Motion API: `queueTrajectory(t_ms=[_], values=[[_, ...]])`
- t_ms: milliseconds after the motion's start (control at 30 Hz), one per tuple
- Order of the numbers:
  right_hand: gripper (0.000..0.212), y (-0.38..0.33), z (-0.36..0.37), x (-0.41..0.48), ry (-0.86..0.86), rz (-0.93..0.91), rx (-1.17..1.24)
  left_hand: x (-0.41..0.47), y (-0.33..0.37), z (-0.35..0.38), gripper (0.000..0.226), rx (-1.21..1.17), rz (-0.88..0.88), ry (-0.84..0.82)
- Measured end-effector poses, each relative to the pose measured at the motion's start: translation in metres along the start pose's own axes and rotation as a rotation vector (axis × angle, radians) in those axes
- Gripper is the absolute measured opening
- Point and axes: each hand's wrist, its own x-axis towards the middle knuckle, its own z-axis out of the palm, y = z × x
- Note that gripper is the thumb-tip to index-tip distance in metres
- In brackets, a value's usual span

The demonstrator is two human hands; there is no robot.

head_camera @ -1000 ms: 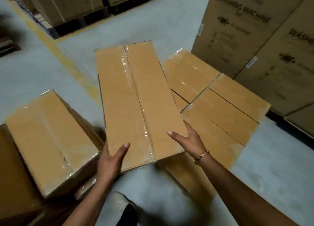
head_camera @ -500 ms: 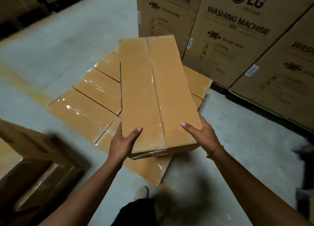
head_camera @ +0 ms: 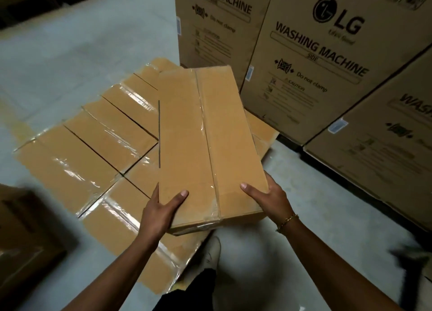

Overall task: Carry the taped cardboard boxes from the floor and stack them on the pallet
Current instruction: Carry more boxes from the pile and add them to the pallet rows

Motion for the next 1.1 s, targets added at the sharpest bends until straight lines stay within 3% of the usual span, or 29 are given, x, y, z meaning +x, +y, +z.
queueTrajectory(t_ms=[67,167,233,467,600,800,1100], values=[[0.054,0.006,-0.022,0.035,-0.048,-0.003,0.009,0.011,0.014,0.03,0.096,-0.015,-0.031,0.028],[0.07,0.014,-0.055,0.074,-0.099,-0.004,-0.005,0.014,0.041,0.073,0.066,-0.045,-0.061,0.067],[0.076,0.017,-0.08,0.098,-0.113,0.005,-0.008,0.02,0.058,0.1,0.062,-0.053,-0.066,0.074],[0.061,0.027,-0.165,0.195,-0.223,0.012,-0.02,0.051,0.114,0.207,0.088,-0.137,-0.105,0.136],[0.058,0.036,-0.21,0.266,-0.344,0.003,-0.057,0.077,0.129,0.271,0.12,-0.125,-0.195,0.223],[0.074,0.035,-0.246,0.354,-0.486,-0.04,-0.17,0.096,0.148,0.351,0.109,-0.262,-0.281,0.375],[0.071,0.004,-0.21,0.485,-0.63,-0.117,-0.264,0.183,0.175,0.38,0.093,-0.422,-0.351,0.54]])
